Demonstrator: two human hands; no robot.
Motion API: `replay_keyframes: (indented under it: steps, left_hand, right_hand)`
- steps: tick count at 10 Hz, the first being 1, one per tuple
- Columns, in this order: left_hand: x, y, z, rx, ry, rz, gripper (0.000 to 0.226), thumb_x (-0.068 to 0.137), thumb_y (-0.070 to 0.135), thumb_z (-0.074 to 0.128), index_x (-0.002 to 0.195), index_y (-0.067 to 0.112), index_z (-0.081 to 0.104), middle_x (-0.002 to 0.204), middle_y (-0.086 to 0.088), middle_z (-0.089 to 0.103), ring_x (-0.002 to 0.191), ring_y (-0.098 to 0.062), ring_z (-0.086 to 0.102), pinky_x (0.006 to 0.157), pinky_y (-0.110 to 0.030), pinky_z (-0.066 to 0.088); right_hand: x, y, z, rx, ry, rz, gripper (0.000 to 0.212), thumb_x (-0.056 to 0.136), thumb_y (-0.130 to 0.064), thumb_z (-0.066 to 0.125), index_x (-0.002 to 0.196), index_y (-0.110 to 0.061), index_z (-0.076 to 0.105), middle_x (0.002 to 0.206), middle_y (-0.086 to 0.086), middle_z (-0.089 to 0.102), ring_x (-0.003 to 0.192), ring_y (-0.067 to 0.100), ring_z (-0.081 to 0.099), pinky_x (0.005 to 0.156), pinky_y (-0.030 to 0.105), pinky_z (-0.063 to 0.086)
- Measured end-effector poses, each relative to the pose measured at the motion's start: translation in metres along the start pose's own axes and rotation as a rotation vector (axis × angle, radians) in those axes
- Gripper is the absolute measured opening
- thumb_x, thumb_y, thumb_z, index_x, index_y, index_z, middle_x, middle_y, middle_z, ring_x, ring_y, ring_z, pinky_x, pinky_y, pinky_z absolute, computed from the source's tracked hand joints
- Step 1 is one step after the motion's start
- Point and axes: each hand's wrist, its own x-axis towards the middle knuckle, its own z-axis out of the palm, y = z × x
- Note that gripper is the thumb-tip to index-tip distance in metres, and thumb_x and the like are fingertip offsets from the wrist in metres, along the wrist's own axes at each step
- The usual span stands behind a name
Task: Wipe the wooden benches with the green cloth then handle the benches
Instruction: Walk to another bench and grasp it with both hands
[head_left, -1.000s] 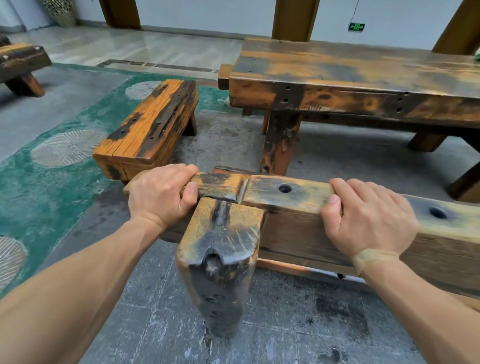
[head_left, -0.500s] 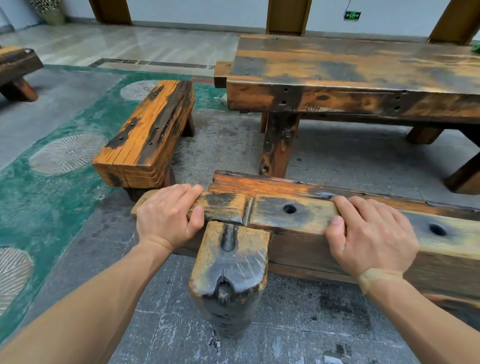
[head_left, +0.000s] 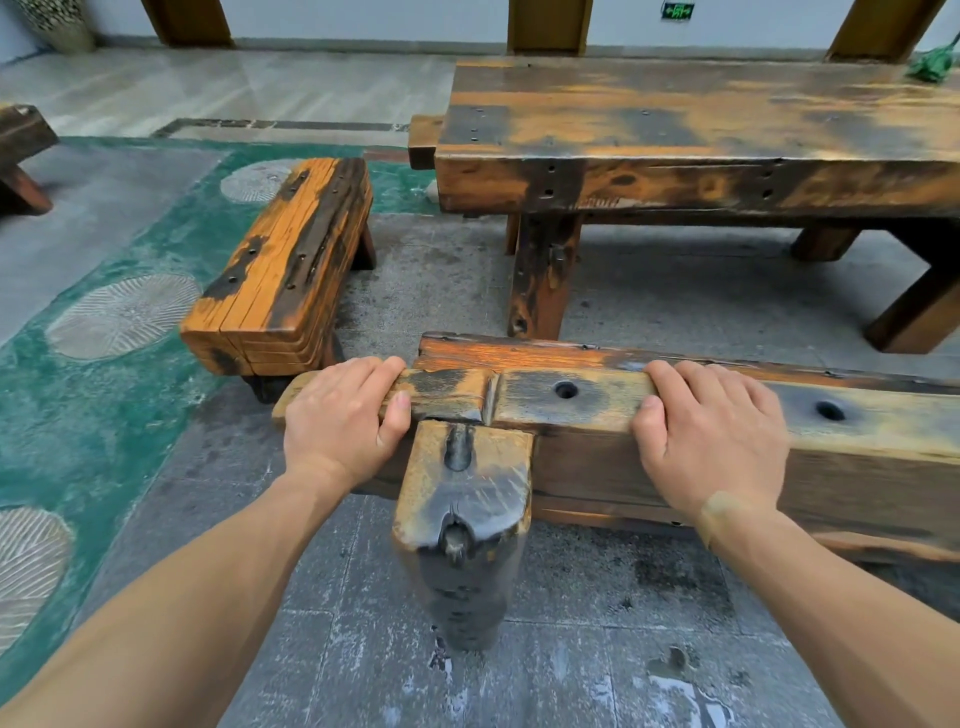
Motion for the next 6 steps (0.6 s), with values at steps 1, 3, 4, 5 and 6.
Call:
replay_keyframes:
  steps: [1, 3, 4, 5, 6]
  left_hand:
    - [0.003, -0.002, 0.000, -0.011, -0.009, -0.004, 0.055, 0.100, 0.040, 0.029, 0.117, 0.005, 0.068, 0.104, -0.013, 0.072, 0.095, -0.035, 0.068, 0.083, -0.045, 0.052]
    - [-0.002, 0.001, -0.012, -0.047, -0.153, -0.043, 0.063, 0.101, 0.049, 0.023, 0.129, 0.009, 0.064, 0.119, -0.009, 0.070, 0.115, -0.031, 0.063, 0.101, -0.047, 0.047]
    - [-0.001, 0.001, -0.025, -0.074, -0.257, -0.062, 0.067, 0.100, 0.056, 0.020, 0.139, 0.016, 0.056, 0.132, -0.004, 0.064, 0.128, -0.028, 0.055, 0.111, -0.048, 0.039]
    - [-0.003, 0.009, -0.066, -0.159, -0.250, -0.085, 0.068, 0.098, 0.062, 0.021, 0.147, 0.023, 0.047, 0.146, 0.001, 0.055, 0.142, -0.024, 0.043, 0.119, -0.049, 0.030]
    - [-0.008, 0.015, -0.109, -0.246, -0.160, -0.087, 0.068, 0.097, 0.063, 0.023, 0.149, 0.024, 0.045, 0.153, 0.002, 0.050, 0.148, -0.021, 0.035, 0.122, -0.049, 0.025]
  right_hand:
    - [0.000, -0.005, -0.006, -0.021, -0.059, 0.025, 0.048, 0.094, -0.037, 0.029, 0.122, -0.018, 0.063, 0.110, 0.005, 0.068, 0.110, 0.030, 0.059, 0.100, 0.042, 0.033]
    - [-0.001, -0.009, -0.021, 0.001, -0.283, 0.075, 0.055, 0.098, -0.039, 0.020, 0.140, -0.022, 0.052, 0.140, 0.002, 0.057, 0.135, 0.024, 0.045, 0.117, 0.043, 0.024]
    - [-0.002, -0.011, -0.039, 0.069, -0.405, 0.105, 0.052, 0.103, -0.043, 0.023, 0.148, -0.026, 0.043, 0.150, -0.002, 0.048, 0.144, 0.022, 0.034, 0.121, 0.043, 0.021]
    - [-0.001, -0.021, -0.086, 0.190, -0.373, 0.121, 0.049, 0.101, -0.048, 0.036, 0.147, -0.032, 0.042, 0.149, -0.005, 0.048, 0.145, 0.020, 0.034, 0.118, 0.047, 0.029]
    - [-0.010, -0.030, -0.127, 0.203, -0.290, 0.103, 0.050, 0.100, -0.050, 0.040, 0.147, -0.033, 0.042, 0.152, -0.005, 0.044, 0.147, 0.019, 0.029, 0.119, 0.049, 0.028]
